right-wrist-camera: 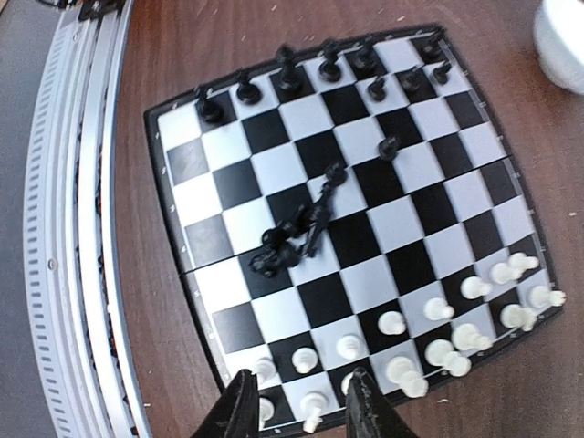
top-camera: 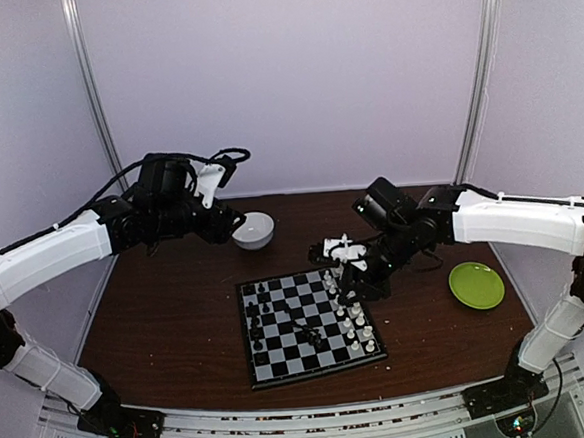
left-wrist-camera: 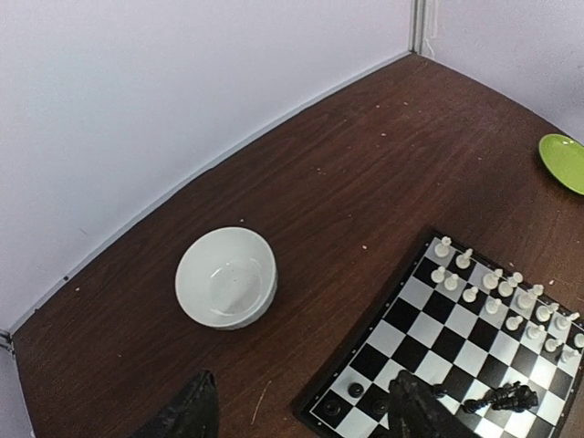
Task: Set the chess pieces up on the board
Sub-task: Pick up the rook from the chess pile.
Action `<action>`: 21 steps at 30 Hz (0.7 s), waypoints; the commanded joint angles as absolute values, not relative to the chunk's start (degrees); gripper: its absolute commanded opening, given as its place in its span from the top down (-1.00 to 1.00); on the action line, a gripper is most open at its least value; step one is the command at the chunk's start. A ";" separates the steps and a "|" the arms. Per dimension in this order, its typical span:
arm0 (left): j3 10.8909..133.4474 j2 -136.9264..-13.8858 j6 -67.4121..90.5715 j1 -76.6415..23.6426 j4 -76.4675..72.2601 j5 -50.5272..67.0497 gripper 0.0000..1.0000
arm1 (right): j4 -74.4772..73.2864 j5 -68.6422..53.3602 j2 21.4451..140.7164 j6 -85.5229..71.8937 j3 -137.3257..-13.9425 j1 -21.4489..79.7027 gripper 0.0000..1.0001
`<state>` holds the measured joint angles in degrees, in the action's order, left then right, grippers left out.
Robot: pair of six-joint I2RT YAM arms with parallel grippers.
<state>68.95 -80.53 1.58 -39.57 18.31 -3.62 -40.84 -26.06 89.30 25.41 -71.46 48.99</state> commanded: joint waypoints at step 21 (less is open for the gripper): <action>72.96 -96.01 -18.51 -53.43 30.18 15.13 0.14 | -33.38 -43.23 75.60 26.48 -58.65 34.17 0.33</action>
<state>67.05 -90.70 -11.86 -51.16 26.96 14.35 -35.55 -37.67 77.80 26.68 -59.64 38.48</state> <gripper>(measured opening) 0.449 0.336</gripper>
